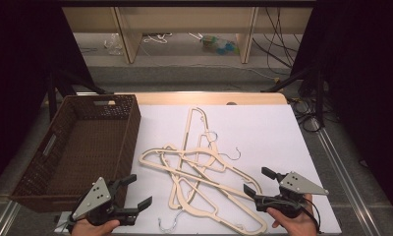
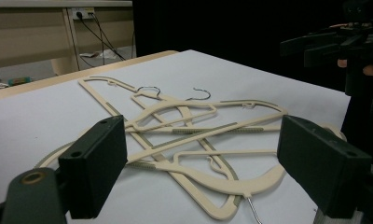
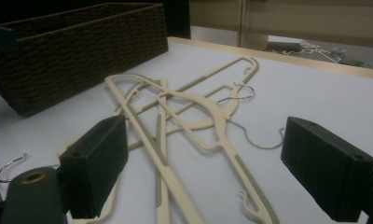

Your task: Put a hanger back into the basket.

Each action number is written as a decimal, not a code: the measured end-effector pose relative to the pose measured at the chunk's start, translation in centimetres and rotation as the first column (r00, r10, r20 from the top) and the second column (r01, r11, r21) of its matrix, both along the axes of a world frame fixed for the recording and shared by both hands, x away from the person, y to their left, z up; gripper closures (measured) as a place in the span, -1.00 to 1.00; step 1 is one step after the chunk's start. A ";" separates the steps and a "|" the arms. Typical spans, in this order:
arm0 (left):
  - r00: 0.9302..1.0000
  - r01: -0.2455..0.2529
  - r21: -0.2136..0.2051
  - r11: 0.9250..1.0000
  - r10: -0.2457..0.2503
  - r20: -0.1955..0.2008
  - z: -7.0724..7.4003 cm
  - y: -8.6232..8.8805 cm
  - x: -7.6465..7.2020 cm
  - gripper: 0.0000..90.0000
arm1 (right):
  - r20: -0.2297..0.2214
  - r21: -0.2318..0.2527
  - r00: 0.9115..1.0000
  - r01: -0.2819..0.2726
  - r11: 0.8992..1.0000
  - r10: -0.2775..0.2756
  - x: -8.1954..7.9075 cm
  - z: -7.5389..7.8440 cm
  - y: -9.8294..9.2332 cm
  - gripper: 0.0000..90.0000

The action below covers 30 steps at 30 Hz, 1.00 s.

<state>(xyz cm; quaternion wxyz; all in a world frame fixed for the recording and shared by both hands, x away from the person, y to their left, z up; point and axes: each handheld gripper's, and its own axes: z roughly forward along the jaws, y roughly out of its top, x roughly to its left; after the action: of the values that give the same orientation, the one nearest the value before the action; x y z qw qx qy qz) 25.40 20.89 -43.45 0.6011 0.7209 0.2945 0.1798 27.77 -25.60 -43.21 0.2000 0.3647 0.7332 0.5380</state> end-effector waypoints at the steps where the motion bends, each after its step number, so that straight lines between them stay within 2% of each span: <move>1: 1.000 -0.002 0.004 1.000 0.002 -0.002 0.0 0.0 0.0 -0.65 | 0.001 0.000 1.000 -0.001 1.000 0.001 0.0 0.0 0.0 -0.65; 7: 1.000 0.004 0.011 1.000 -0.004 -0.001 0.0 0.0 0.1 -0.65 | 0.002 0.013 1.000 -0.014 1.000 0.013 0.2 -0.1 0.0 -0.65; 10: 1.000 0.004 0.011 1.000 -0.004 -0.002 0.0 0.0 0.1 -0.65 | 0.009 0.000 1.000 -0.016 1.000 0.016 0.3 -0.1 0.0 -0.64; 13: 1.000 0.001 0.011 1.000 -0.001 -0.006 0.0 0.0 0.0 -0.65 | -0.015 0.011 1.000 -0.025 1.000 0.025 0.5 -0.2 0.1 -0.62; 16: 1.000 0.005 0.014 1.000 -0.005 -0.002 -0.1 0.0 0.1 -0.64 | -0.055 -0.002 0.998 -0.030 1.000 0.030 0.9 -0.3 0.3 -0.53; 18: 1.000 0.001 0.013 1.000 -0.001 -0.007 -0.1 -0.1 0.0 -0.64 | -0.041 0.001 0.999 -0.026 1.000 0.026 1.1 -0.4 0.4 -0.50; 20: 1.000 0.007 0.007 1.000 -0.007 -0.003 -0.1 -0.1 0.1 -0.64 | -0.058 -0.007 0.997 -0.042 0.999 0.042 1.6 -0.4 0.5 -0.47; 21: 1.000 0.006 0.007 1.000 -0.006 -0.006 -0.1 -0.1 0.1 -0.64 | -0.091 -0.035 0.994 -0.058 0.998 0.055 2.2 -0.5 0.4 -0.46; 22: 1.000 0.009 0.006 1.000 -0.009 -0.005 -0.1 -0.1 0.1 -0.64 | -0.094 -0.041 0.994 -0.058 0.997 0.054 2.6 -0.7 0.5 -0.44; 25: 1.000 0.011 0.015 1.000 -0.011 -0.004 -0.1 -0.1 0.1 -0.64 | -0.153 -0.073 0.986 -0.077 0.994 0.065 3.7 -1.1 0.5 -0.42; 26: 1.000 0.011 0.015 1.000 -0.011 -0.004 -0.1 -0.1 0.1 -0.64 | -0.153 -0.073 0.986 -0.077 0.994 0.065 3.7 -1.1 0.5 -0.42; 27: 1.000 0.010 0.019 1.000 -0.010 -0.006 -0.1 -0.1 0.1 -0.64 | -0.160 -0.097 0.985 -0.081 0.992 0.065 4.7 -1.4 0.8 -0.38; 28: 1.000 0.010 0.019 1.000 -0.010 -0.006 -0.1 -0.1 0.1 -0.64 | -0.160 -0.097 0.985 -0.081 0.992 0.065 4.7 -1.4 0.8 -0.38; 30: 1.000 0.015 0.010 1.000 -0.015 -0.003 -0.1 -0.1 0.1 -0.64 | -0.210 -0.124 0.975 -0.101 0.987 0.073 5.6 -1.4 1.1 -0.38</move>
<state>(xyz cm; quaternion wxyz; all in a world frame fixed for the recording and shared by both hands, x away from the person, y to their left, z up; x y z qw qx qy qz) 25.52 20.75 -43.58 0.5985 0.7263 0.2889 0.1756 33.36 -24.52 -44.66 0.1237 0.3713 0.7996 0.4554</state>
